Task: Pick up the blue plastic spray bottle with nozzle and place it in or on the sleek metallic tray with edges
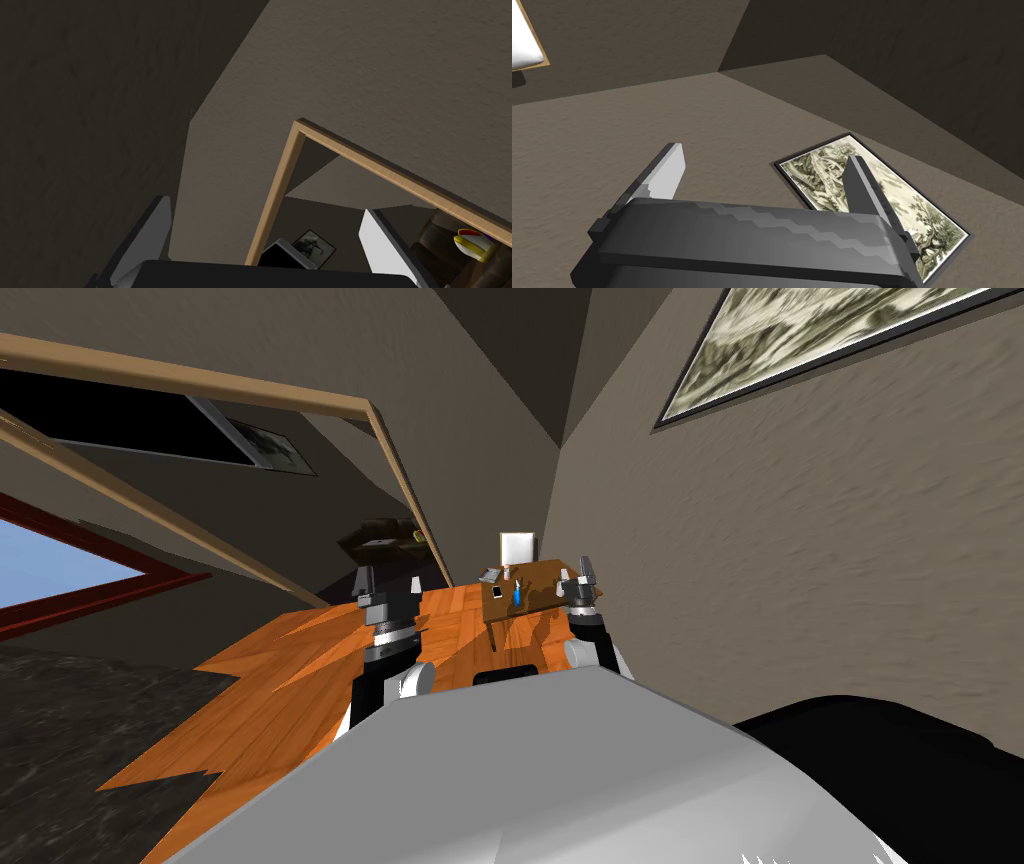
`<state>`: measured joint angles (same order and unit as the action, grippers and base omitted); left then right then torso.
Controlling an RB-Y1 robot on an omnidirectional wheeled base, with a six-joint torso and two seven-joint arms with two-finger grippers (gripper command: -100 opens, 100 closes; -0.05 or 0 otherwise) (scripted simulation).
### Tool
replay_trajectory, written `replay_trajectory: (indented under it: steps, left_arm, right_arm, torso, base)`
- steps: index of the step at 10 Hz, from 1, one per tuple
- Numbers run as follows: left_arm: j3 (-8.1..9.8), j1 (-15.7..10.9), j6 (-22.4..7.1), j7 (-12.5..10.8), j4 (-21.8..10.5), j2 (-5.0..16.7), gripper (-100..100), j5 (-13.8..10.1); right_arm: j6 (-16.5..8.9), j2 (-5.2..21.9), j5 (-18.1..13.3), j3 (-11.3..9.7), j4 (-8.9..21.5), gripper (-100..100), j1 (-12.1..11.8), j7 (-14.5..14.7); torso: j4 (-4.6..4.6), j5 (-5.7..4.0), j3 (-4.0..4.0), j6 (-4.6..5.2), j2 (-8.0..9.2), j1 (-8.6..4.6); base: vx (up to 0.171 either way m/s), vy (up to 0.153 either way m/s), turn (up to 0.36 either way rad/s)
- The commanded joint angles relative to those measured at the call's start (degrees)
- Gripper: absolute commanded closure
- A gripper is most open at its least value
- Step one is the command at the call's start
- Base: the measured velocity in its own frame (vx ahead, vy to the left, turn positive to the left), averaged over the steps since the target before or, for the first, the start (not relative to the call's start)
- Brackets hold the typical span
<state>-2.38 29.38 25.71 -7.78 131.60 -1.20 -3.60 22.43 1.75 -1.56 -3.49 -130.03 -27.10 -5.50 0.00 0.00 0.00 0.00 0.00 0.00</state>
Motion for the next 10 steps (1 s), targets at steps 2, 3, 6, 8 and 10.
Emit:
replay_trajectory:
  steps: [2,3,6,8,10]
  left_arm:
    - [0.00,0.0,0.0,0.0,0.0,0.0,0,0.0]
    - [0.00,0.0,0.0,0.0,0.0,0.0,0,0.0]
    - [0.00,0.0,0.0,0.0,0.0,0.0,0,0.0]
    - [0.00,0.0,0.0,0.0,0.0,0.0,0,0.0]
    - [0.00,0.0,0.0,0.0,0.0,0.0,0,0.0]
  right_arm:
    - [-1.2,3.1,1.8,-0.2,2.5,-100,0.1,-1.4]
    - [-1.6,3.7,2.5,-0.3,3.5,-100,0.1,-2.0]
    - [-3.4,5.5,5.2,-0.6,7.2,-100,0.3,-4.2]
    - [-4.8,6.5,7.5,-0.8,10.1,-100,0.4,-5.9]
    - [-6.4,7.2,9.9,-1.1,13.0,-100,0.7,-8.0]
  torso:
    - [0.00,0.00,0.01,0.00,0.03,-0.02]
    - [0.01,-0.01,0.05,-0.01,0.09,-0.03]
    - [0.03,-0.01,0.08,-0.01,0.14,-0.03]
    - [0.03,-0.01,0.09,0.00,0.15,-0.03]
    - [0.04,-0.01,0.09,-0.01,0.16,-0.03]
  base:
    - [-0.020,-0.001,0.066]
    - [-0.043,-0.007,0.093]
    - [-0.040,-0.004,0.063]
    - [-0.040,-0.006,0.083]
    - [-0.045,-0.006,0.090]
